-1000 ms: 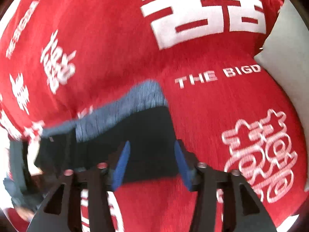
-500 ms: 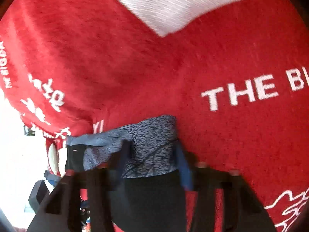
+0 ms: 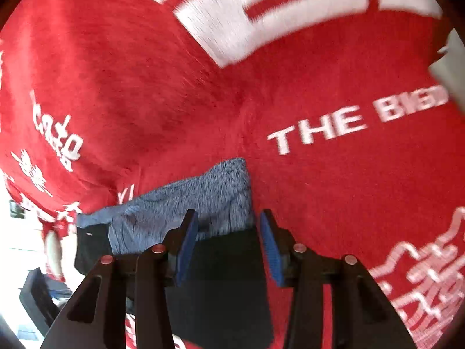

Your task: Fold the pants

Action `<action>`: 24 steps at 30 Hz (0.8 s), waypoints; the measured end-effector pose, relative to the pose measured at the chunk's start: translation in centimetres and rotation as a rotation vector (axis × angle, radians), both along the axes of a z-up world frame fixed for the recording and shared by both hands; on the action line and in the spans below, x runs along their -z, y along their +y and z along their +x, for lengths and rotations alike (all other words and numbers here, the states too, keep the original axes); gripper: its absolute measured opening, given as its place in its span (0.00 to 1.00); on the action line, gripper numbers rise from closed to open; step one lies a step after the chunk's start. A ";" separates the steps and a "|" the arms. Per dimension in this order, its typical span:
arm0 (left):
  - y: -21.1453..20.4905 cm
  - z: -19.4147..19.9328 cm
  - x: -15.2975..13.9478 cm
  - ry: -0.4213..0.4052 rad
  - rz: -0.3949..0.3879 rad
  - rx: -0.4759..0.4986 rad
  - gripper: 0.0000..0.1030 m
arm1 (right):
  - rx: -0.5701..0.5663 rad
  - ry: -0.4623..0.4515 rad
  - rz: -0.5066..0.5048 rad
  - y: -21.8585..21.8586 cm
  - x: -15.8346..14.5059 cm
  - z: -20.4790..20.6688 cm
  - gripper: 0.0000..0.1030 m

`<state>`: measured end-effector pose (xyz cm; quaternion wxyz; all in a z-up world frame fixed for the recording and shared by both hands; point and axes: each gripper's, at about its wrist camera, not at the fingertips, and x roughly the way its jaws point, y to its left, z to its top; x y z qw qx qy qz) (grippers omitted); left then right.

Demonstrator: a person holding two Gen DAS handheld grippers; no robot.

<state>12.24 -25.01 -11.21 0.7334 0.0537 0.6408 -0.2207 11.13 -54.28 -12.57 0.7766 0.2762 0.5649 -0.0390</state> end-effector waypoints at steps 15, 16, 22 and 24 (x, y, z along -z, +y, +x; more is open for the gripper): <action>-4.9 3.5 3.5 0.018 0.057 -0.002 0.10 | -0.106 0.044 -0.096 4.4 -0.8 -2.7 0.10; -4.7 2.5 3.2 -0.026 0.058 0.021 0.10 | -0.103 0.050 -0.088 4.4 -0.4 -2.8 0.10; -3.8 0.9 2.1 -0.037 0.067 -0.012 0.22 | -0.133 0.052 -0.109 5.3 -0.1 -3.3 0.10; -3.3 1.5 1.9 -0.039 0.104 -0.065 0.74 | -0.163 0.054 -0.137 5.8 -0.4 -3.1 0.10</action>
